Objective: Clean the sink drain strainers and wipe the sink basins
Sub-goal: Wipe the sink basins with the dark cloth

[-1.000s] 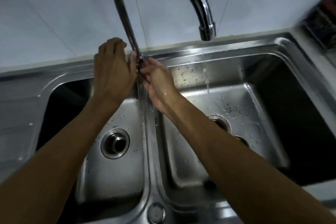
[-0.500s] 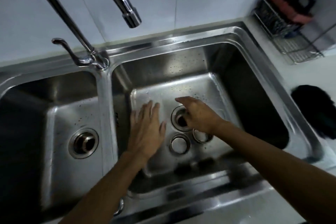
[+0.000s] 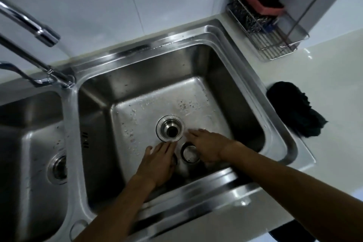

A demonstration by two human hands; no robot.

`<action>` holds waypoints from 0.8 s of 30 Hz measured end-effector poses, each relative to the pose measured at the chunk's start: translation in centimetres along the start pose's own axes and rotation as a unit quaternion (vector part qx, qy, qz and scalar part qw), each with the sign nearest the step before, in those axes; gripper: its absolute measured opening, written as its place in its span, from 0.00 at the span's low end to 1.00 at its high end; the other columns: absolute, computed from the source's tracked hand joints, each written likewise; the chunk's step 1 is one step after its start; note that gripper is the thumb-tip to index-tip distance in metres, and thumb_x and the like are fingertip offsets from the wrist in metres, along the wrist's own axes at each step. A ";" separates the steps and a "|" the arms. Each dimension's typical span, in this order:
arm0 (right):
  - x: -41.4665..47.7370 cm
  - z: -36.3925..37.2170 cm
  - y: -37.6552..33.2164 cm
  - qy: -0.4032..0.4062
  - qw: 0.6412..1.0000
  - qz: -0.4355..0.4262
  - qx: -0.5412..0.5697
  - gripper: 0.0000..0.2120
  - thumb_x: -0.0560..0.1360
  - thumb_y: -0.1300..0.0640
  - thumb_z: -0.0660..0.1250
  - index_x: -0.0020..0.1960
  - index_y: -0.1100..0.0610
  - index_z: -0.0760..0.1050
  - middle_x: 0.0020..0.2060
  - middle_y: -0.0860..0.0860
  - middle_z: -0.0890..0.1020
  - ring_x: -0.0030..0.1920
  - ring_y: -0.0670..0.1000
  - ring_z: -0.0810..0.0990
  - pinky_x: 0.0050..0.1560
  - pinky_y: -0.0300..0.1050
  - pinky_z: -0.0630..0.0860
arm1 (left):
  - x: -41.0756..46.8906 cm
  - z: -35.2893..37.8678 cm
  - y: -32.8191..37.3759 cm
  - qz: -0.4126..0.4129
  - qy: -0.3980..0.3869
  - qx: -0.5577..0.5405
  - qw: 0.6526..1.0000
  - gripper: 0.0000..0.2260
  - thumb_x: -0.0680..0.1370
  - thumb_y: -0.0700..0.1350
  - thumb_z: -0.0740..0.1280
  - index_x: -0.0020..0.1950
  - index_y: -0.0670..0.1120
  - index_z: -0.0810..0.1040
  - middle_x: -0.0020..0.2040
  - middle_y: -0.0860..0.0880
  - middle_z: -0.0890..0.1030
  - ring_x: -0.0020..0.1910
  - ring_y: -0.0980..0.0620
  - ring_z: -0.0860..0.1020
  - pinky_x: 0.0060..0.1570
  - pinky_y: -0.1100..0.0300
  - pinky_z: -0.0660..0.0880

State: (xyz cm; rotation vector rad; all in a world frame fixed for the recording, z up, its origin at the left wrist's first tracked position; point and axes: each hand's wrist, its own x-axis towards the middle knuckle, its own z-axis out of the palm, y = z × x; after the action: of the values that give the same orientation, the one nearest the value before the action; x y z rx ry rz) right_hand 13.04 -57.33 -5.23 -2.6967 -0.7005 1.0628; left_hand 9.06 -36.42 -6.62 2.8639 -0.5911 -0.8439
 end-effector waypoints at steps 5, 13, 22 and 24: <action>-6.3 -5.6 2.9 0.180 0.982 0.040 -0.041 0.35 0.80 0.55 0.59 0.83 0.55 0.48 0.82 0.54 0.53 0.81 0.59 0.53 0.79 0.55 0.58 | 2.5 -4.4 4.6 0.013 0.085 -0.035 0.996 0.35 0.83 0.56 0.62 0.84 0.51 0.49 0.85 0.48 0.52 0.83 0.48 0.52 0.78 0.46 0.53; -17.0 -6.5 13.0 0.270 0.944 0.186 -0.029 0.33 0.82 0.35 0.49 0.82 0.47 0.47 0.82 0.54 0.48 0.81 0.63 0.47 0.80 0.61 0.53 | 8.5 -9.9 18.4 0.101 0.190 -0.065 0.974 0.34 0.82 0.58 0.61 0.84 0.51 0.52 0.85 0.48 0.51 0.83 0.48 0.52 0.78 0.44 0.55; -14.4 -6.4 11.1 0.331 0.940 0.065 0.050 0.32 0.80 0.61 0.67 0.80 0.50 0.59 0.81 0.48 0.56 0.71 0.59 0.75 0.66 0.58 0.77 | 6.2 -8.2 14.2 0.056 0.191 -0.080 0.977 0.33 0.83 0.62 0.57 0.84 0.52 0.52 0.85 0.50 0.50 0.83 0.49 0.51 0.78 0.43 0.56; -10.6 -7.8 9.6 0.348 0.935 0.039 0.064 0.33 0.77 0.68 0.67 0.79 0.54 0.63 0.80 0.51 0.61 0.66 0.61 0.79 0.63 0.58 0.79 | 4.5 -8.0 9.7 0.012 0.194 -0.065 0.979 0.32 0.83 0.62 0.57 0.84 0.53 0.52 0.85 0.51 0.48 0.83 0.50 0.50 0.78 0.44 0.56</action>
State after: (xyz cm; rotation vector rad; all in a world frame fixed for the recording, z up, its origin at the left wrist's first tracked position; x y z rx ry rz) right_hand 15.09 -70.64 3.93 -2.7113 -0.3718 0.1033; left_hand 13.56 -47.22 -0.22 2.7814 -0.4997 -0.2893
